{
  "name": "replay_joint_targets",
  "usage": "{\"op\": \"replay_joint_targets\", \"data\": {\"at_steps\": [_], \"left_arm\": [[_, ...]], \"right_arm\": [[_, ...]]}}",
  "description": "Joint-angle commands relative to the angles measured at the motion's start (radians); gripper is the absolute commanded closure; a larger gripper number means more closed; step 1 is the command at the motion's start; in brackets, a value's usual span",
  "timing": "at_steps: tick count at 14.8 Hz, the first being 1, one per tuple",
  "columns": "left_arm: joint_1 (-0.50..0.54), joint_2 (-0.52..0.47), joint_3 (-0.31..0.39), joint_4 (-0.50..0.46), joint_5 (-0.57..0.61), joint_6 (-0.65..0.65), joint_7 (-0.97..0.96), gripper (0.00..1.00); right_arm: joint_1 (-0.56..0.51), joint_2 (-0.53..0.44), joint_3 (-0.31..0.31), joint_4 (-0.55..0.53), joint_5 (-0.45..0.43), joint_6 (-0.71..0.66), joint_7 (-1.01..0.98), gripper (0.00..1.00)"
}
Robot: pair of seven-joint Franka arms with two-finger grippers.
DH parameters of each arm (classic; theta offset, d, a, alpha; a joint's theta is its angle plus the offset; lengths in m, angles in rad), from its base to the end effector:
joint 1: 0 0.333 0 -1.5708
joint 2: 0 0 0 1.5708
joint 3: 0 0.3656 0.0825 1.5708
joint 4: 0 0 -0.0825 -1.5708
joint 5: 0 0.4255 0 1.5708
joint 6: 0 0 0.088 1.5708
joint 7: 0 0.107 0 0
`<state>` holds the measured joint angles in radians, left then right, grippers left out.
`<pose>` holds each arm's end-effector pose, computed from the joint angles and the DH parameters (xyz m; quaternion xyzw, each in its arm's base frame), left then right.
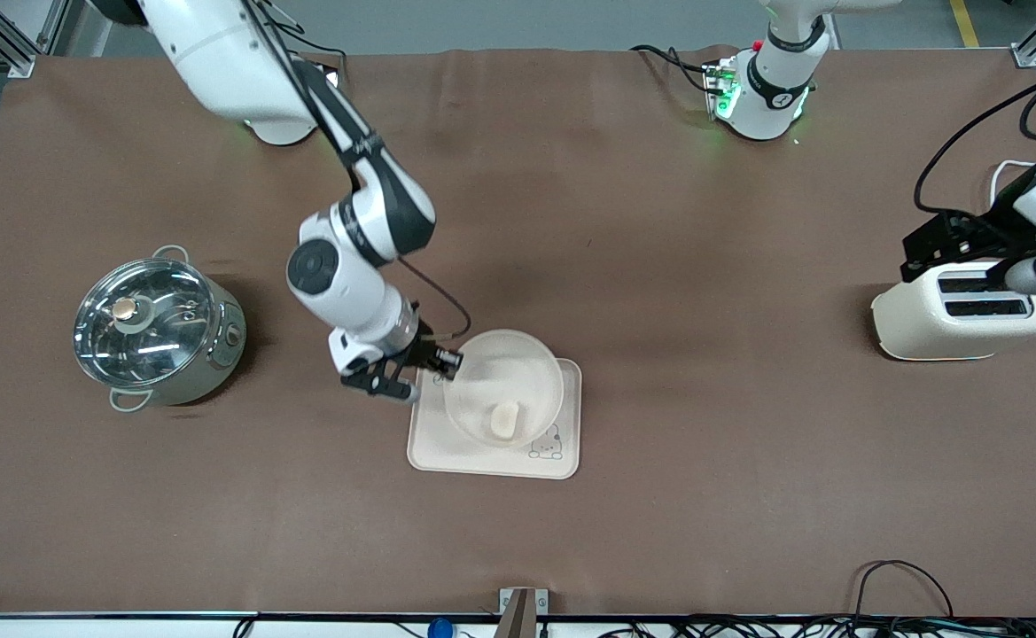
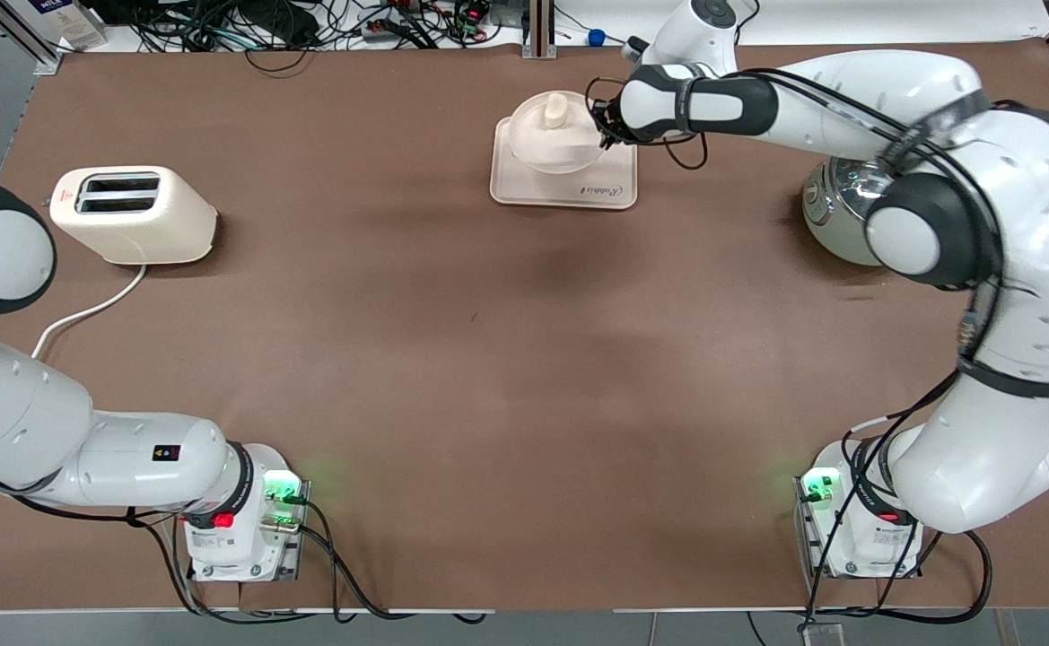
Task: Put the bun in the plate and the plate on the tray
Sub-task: 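Lower the plate onto the tray and open the right gripper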
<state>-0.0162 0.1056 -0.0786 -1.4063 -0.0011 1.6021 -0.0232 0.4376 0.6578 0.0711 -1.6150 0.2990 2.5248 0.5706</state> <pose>0.6351 -0.0572 0.6968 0.9983 -0.0354 0.0449 0.0073 0.6859 0.3686 0.2790 -0.9735 0.1498 -0.0436 0.1673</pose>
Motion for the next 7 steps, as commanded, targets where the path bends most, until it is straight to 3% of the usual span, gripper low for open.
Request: {"op": "replay_joint_targets", "data": {"at_steps": [1, 7], "left_arm": [[0.03, -0.006, 0.003, -0.002, 0.013, -0.011, 0.008, 0.0], [0.021, -0.01, -0.046, 0.006, 0.016, -0.021, -0.011, 0.0]], "right_arm": [[-0.025, 0.101, 0.013, 0.113, 0.022, -0.018, -0.052, 1.0], [-0.025, 0.097, 0.016, 0.055, 0.026, -0.043, -0.095, 1.0]]}}
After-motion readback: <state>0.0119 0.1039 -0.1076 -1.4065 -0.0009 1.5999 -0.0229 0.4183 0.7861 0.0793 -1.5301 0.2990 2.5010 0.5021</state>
